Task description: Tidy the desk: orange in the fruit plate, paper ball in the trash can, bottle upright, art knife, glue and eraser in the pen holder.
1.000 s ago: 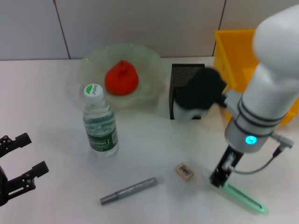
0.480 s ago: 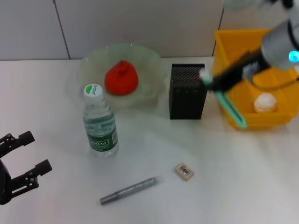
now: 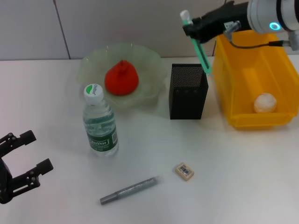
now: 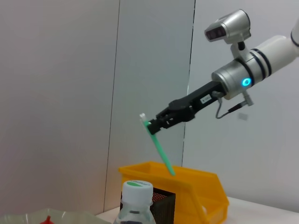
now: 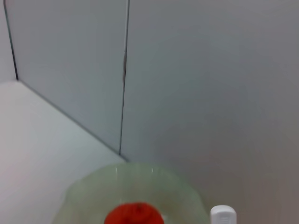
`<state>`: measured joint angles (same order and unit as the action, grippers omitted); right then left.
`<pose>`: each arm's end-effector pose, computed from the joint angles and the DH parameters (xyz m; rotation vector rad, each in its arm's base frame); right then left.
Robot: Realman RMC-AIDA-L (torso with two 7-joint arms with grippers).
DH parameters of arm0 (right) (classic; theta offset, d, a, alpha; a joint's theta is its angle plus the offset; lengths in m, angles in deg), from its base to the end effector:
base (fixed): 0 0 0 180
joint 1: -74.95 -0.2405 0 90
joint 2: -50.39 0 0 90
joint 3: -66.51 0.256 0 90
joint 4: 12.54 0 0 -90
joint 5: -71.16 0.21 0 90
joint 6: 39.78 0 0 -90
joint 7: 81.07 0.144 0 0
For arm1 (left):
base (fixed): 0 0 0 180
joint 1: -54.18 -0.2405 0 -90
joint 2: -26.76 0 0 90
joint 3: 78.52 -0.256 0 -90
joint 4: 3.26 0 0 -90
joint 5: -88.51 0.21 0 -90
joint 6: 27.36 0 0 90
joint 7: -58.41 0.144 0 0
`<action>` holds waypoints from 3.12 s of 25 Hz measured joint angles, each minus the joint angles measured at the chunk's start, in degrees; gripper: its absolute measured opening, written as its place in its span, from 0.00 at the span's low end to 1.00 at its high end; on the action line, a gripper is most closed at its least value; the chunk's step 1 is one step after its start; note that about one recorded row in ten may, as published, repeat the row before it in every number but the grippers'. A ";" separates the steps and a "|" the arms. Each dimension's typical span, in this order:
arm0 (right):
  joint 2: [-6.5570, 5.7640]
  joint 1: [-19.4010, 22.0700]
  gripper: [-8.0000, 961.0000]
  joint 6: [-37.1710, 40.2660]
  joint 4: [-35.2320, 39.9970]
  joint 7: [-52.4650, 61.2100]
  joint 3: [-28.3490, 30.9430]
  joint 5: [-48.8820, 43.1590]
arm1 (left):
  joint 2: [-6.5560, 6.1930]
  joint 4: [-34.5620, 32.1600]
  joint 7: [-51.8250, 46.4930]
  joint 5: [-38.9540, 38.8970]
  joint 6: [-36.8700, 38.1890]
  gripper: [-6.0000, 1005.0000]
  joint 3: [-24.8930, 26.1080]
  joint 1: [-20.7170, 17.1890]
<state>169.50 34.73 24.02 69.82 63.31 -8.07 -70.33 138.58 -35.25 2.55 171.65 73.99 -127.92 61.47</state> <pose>0.0843 0.4247 0.0416 -2.3775 0.5359 0.1621 -0.3344 0.2194 0.0594 -2.3953 -0.4044 -0.9847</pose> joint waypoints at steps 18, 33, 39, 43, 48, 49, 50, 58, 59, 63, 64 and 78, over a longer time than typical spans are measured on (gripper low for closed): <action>0.07 -0.62 0.27 -11.33 -15.83 -12.17 -0.52 10.17 | 0.14 0.00 -0.05 0.01 -0.36 0.80 1.47 -0.12; -0.12 -0.73 0.46 -7.98 -14.75 -10.10 0.37 9.34 | 0.40 0.88 1.11 0.01 -0.47 0.80 1.50 0.07; -0.27 -2.78 0.51 10.59 -5.48 -0.99 0.97 1.47 | 0.36 0.88 1.12 0.01 -0.34 0.80 1.50 0.12; -0.11 -6.77 0.52 23.15 -3.78 4.33 0.39 -4.10 | 0.42 0.88 1.46 0.01 -0.34 0.80 1.50 0.38; 0.13 -9.87 0.58 31.03 -7.14 8.50 -2.22 -5.85 | 0.41 0.87 1.58 0.01 -0.29 0.80 1.50 0.76; 0.13 -10.17 0.59 31.03 -8.22 9.29 -3.50 -5.87 | 0.41 0.87 1.58 0.01 -0.29 0.80 1.50 0.76; 0.14 -10.44 0.61 30.92 -9.44 10.07 -4.87 -5.88 | 0.39 0.82 1.64 0.01 -0.29 0.80 1.50 0.80; 0.57 -14.77 0.69 27.02 -21.80 13.80 -14.41 -5.55 | 0.50 0.76 2.11 0.62 -0.40 0.80 1.04 1.29; 0.67 -15.31 0.68 26.48 -22.97 14.25 -15.58 -5.52 | 0.58 0.76 2.21 0.90 -0.39 0.80 1.14 1.30; 0.80 -16.61 0.67 24.10 -25.68 16.30 -19.68 -4.89 | 0.82 0.73 2.31 2.16 -0.35 0.80 1.48 1.35; 0.80 -16.61 0.67 24.10 -25.68 16.30 -19.68 -4.89 | 0.82 0.73 2.31 2.35 -0.35 0.80 1.48 1.35; 0.78 -20.09 0.63 20.85 -32.71 17.08 -23.87 -0.48 | 0.83 0.79 3.01 2.47 -0.38 0.80 1.50 0.80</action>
<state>170.27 14.64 44.87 37.11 80.38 -31.95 -70.81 139.41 -34.46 5.56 174.12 73.61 -126.42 62.27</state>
